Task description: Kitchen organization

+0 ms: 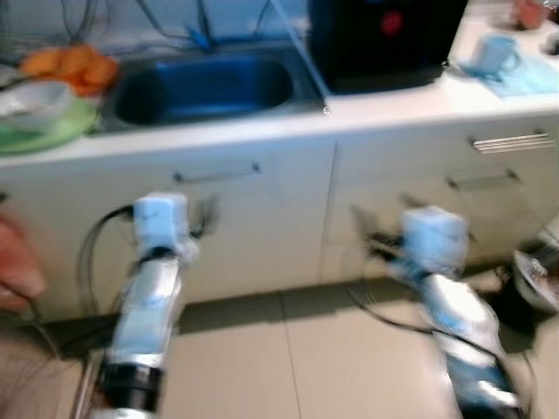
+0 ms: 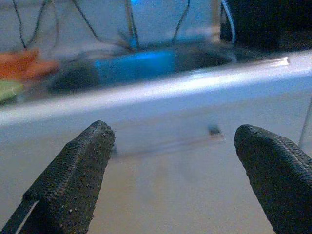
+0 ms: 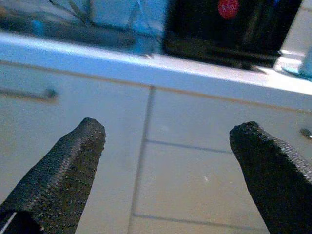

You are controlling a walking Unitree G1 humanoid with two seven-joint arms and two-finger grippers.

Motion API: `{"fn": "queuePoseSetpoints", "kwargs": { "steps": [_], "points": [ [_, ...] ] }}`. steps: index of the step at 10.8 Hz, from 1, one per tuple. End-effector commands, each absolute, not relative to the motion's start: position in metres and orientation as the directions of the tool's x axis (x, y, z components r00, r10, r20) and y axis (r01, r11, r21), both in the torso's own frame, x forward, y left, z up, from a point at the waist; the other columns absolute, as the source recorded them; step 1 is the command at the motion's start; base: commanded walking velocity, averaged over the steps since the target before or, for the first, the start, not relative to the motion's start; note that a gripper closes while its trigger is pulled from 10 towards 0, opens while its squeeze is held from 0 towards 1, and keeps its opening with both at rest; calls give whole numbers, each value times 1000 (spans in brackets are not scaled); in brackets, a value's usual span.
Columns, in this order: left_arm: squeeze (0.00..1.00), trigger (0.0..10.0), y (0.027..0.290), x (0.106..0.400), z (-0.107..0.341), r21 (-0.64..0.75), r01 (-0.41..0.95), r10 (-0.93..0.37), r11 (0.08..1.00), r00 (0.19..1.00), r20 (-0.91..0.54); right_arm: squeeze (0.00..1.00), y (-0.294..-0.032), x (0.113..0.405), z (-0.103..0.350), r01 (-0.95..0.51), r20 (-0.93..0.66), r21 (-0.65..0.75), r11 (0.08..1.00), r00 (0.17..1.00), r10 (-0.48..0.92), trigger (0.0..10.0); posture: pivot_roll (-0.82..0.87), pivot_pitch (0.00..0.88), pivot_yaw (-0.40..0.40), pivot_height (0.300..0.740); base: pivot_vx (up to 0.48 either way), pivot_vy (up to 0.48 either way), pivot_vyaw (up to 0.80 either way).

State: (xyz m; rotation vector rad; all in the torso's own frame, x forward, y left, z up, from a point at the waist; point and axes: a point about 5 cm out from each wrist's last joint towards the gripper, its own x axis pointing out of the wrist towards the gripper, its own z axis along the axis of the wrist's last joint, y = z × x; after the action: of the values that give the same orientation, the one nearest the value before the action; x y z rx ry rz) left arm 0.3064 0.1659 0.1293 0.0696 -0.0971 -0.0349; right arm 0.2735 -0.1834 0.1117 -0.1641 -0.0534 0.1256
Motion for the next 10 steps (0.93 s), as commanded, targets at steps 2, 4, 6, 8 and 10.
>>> {"fn": "queuePoseSetpoints", "kwargs": {
  "steps": [2,4,6,8,10],
  "points": [
    [0,10000,179,300,142,101,-8,-3,995,993,115,0,-159,272,133,-180,107,-148,972,975,197,10000,104,0,49,740,396,0,0],
    [0,10000,173,301,154,81,-4,-7,997,992,129,0,-151,272,140,-205,113,-147,968,969,222,10000,109,0,47,740,396,0,0],
    [0,10000,170,300,153,51,1,-6,999,995,101,0,-150,275,142,-203,104,-135,970,971,217,10000,109,0,48,740,0,0,0],
    [0,10000,166,304,164,6,-3,2,1000,993,118,0,-148,274,143,-213,100,-140,967,968,228,10000,111,0,42,740,0,0,0],
    [0,10000,163,306,167,-28,2,1,1000,995,99,0,-147,276,145,-214,100,-139,967,968,229,10000,110,0,38,740,0,122,0]
  ]
}}
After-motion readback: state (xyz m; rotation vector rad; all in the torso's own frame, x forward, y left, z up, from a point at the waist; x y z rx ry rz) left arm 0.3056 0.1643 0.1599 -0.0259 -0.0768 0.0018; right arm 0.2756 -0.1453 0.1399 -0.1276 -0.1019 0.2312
